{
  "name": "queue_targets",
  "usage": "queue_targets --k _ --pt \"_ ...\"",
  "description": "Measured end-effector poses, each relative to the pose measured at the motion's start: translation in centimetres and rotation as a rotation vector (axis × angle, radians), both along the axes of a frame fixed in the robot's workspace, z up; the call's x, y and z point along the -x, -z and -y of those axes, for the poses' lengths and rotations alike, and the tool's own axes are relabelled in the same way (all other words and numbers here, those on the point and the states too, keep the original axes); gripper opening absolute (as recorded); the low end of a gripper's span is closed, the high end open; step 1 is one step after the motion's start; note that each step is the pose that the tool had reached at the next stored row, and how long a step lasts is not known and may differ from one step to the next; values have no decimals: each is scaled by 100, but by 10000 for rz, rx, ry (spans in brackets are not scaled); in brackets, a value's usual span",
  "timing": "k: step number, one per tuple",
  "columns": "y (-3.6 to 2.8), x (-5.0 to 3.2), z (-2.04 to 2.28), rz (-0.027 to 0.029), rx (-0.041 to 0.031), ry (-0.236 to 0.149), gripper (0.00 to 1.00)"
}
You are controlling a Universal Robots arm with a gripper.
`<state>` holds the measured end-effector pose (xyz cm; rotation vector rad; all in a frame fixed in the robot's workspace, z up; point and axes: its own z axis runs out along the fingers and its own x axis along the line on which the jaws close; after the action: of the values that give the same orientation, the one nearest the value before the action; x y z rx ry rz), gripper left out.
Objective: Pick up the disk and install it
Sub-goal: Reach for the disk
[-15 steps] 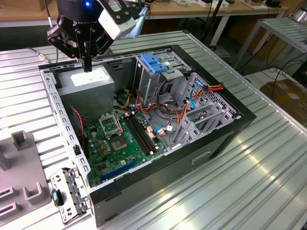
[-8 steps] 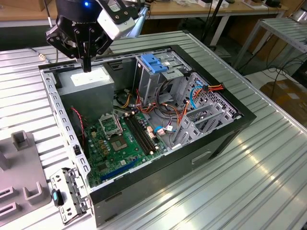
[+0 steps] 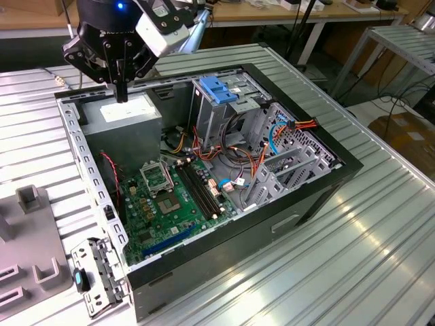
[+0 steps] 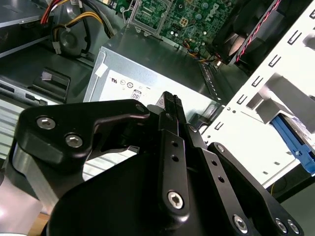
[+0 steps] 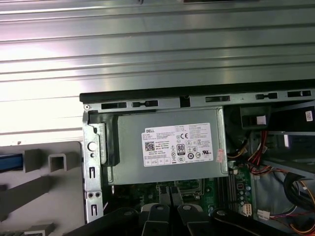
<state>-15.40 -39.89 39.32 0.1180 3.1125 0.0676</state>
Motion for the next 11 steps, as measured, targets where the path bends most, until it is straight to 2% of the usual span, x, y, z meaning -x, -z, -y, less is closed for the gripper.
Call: queue_targets --k 11 --pt "1 30 0 1 -1 0 15"
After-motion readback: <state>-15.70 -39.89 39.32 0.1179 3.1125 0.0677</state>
